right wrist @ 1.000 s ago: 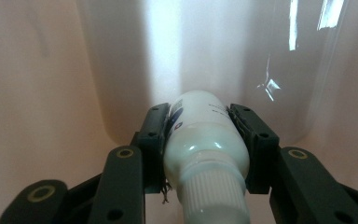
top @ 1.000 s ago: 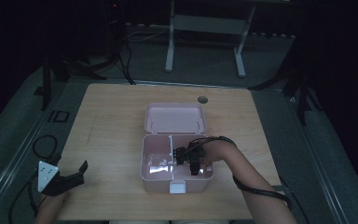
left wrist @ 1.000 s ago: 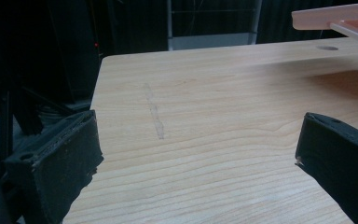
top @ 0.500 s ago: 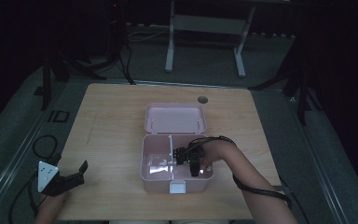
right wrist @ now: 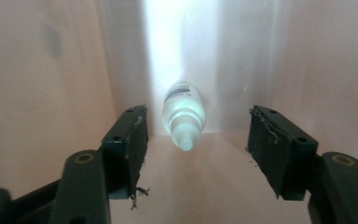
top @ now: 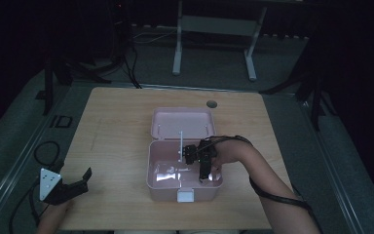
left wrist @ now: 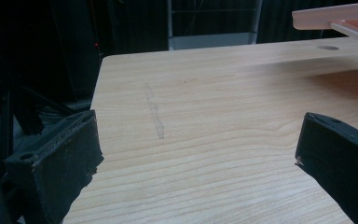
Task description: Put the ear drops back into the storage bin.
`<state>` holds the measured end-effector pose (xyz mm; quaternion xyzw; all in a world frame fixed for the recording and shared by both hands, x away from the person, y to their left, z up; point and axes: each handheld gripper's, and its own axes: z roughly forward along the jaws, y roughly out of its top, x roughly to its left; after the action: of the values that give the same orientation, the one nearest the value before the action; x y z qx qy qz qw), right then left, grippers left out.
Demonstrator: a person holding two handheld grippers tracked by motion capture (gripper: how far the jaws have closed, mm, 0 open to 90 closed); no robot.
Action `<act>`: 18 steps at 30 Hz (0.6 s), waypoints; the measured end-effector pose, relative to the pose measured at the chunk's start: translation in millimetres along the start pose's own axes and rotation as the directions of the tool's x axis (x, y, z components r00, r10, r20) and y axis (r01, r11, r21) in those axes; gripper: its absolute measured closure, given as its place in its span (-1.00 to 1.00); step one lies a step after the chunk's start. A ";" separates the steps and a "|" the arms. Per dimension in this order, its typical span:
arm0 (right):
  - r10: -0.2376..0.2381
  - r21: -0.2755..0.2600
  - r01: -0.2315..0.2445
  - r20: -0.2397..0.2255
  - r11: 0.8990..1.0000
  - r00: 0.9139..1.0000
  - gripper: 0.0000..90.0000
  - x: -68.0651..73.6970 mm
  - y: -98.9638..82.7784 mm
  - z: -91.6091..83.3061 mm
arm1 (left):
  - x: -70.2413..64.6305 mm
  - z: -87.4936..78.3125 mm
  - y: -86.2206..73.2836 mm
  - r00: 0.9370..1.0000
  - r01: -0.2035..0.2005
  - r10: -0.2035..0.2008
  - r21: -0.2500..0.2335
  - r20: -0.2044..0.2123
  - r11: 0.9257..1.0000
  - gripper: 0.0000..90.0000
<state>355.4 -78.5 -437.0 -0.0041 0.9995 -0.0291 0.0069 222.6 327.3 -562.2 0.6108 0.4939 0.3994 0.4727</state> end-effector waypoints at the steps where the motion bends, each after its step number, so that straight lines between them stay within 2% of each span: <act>1: 0.006 -0.008 -0.006 0.005 1.000 1.000 -0.25 -0.1 -1.1 -3.4 | 0.0 0.0 0.0 1.000 0.001 -0.001 0.000 0.000 1.000 -0.99; 6: 0.026 -0.045 -0.026 0.000 0.999 1.000 -0.42 -0.8 -9.3 -17.7 | -0.1 0.1 0.0 1.000 -0.001 0.001 0.001 -0.001 1.000 -0.99; 8: 0.016 -0.051 -0.016 -0.002 0.999 1.000 -0.57 -0.1 -14.5 -22.4 | -0.1 0.1 0.1 1.000 0.000 0.000 0.001 0.000 1.000 -0.99; 12: 0.025 -0.095 -0.026 -0.003 0.995 1.000 -0.62 -0.7 -24.8 -31.3 | -0.2 0.3 0.1 1.000 0.000 0.000 0.001 -0.001 1.000 -0.99; 18: 0.036 -0.134 -0.034 0.019 0.990 0.999 -0.62 1.7 -38.7 -44.8 | -0.1 0.3 0.1 1.000 -0.001 0.001 0.002 -0.001 1.000 -0.99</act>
<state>353.3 -114.6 -390.1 0.0127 0.9990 0.0381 0.0176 222.9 327.1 -562.2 0.6113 0.4944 0.3993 0.4716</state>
